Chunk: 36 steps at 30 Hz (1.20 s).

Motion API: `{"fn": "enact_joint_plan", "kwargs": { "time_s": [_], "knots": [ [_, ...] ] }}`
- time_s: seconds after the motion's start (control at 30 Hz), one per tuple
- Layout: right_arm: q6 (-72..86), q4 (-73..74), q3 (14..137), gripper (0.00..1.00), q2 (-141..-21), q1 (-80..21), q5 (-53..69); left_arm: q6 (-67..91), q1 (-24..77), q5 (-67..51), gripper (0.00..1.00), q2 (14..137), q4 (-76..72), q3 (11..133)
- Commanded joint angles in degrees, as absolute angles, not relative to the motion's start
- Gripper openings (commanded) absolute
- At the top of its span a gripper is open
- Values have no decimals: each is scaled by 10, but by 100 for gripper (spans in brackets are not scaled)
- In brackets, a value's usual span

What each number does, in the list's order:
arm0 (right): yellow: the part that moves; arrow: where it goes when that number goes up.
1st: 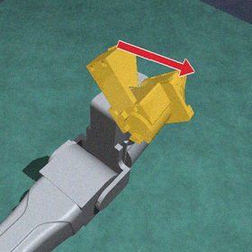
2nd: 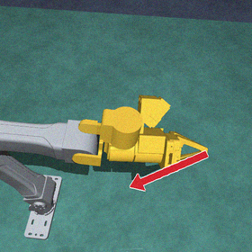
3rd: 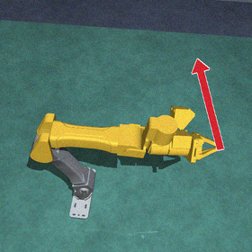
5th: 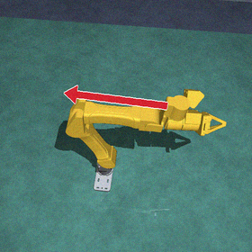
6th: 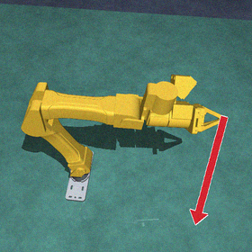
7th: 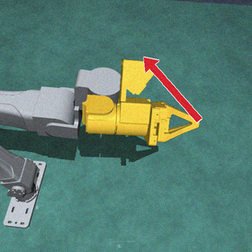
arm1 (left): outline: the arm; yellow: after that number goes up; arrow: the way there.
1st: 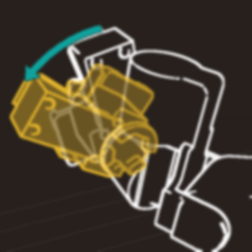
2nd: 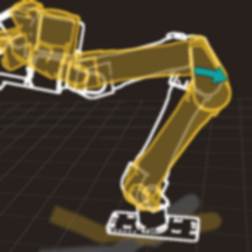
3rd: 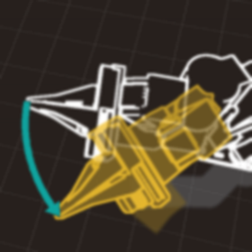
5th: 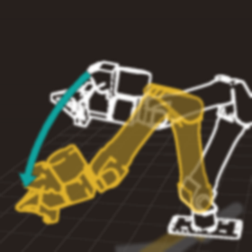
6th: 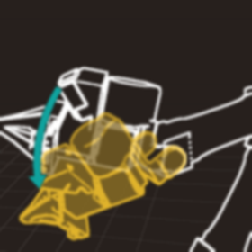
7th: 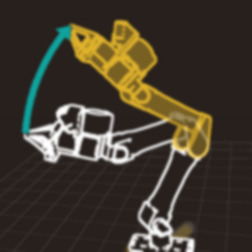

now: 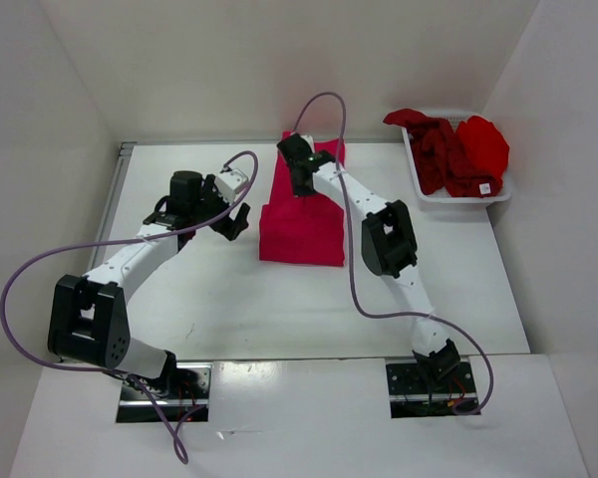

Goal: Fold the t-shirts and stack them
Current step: Fold the folded rectangular tshirt in 1/3 of the way, then grab one side of the 2/3 rectangular tshirt with both arms

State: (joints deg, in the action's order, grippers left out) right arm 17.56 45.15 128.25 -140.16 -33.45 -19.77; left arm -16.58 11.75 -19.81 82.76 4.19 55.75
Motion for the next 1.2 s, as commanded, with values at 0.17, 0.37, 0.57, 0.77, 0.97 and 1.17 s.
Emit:
{"fn": "enact_joint_plan", "kwargs": {
  "time_s": [0.17, 0.37, 0.57, 0.77, 0.97, 1.17],
  "knots": [
    [198, 466, 1253, 3, -1292, -306, -206, -66, 112, -238, 97, 854, -2, 596],
    [219, 376, 1009, 48, -1132, -281, -163, 67, 106, -368, 97, 919, 20, 695],
    [246, 331, 833, 69, -1037, -275, -129, -46, 117, -320, 97, 938, 204, 708],
    [300, 280, 725, 68, -1011, -265, -62, 0, 148, -309, 97, 962, 184, 669],
    [345, 264, 684, 62, -995, -258, -39, 51, 148, -290, 95, 990, 158, 657],
    [369, 236, 642, 59, -980, -258, 3, 71, 148, -285, 76, 1019, 172, 644]
  ]
}}
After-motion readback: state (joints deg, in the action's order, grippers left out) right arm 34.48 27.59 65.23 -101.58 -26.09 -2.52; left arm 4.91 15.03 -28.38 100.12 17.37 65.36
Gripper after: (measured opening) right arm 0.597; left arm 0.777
